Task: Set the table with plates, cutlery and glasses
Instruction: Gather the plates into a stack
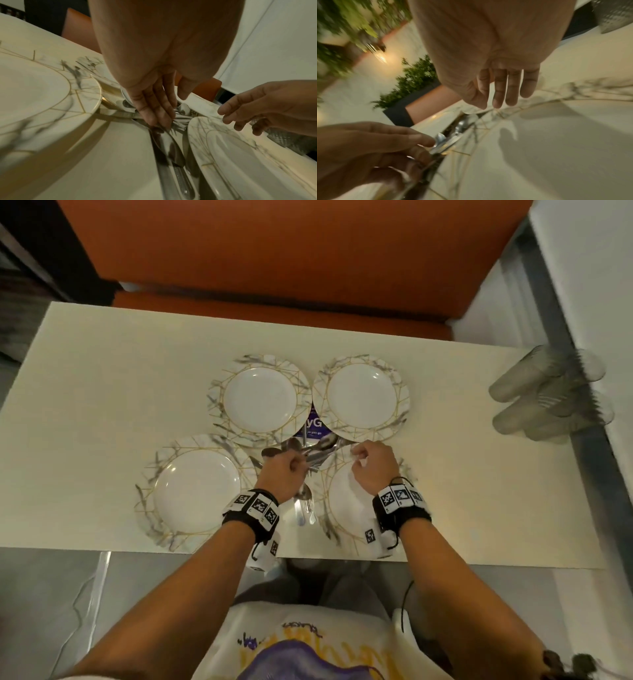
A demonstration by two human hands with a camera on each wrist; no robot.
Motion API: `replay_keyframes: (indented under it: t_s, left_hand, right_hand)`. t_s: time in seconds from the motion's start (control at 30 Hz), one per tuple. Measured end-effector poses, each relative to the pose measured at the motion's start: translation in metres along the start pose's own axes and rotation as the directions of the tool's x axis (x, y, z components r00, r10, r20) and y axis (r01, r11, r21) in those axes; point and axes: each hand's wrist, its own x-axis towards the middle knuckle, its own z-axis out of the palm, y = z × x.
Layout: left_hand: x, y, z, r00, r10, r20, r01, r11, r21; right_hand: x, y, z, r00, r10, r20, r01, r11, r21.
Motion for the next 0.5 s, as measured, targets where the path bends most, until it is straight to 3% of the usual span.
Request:
replay_keyframes:
  t_s: [0.2, 0.37, 0.5]
  left_hand:
    - [-0.005, 0.002, 0.008, 0.995, 0.009, 0.099, -0.004, 0.999, -0.043]
    - [-0.003, 0.006, 0.015, 0.993, -0.041, 0.115, 0.048, 0.997, -0.057]
    - [-0.002, 0.012, 0.013, 0.991, -0.080, 0.104, 0.085, 0.995, -0.050]
  right_hand:
    - [-0.005, 0.030, -0.016, 0.973, 0.204, -0.108, -0.229, 0.907, -0.352]
    - [-0.003, 0.050, -0.026, 0.920, 0.383, -0.084, -0.387, 0.850, -0.357]
    - [0.000, 0.052, -0.028, 0.910, 0.414, -0.037, -0.403, 0.855, -0.326]
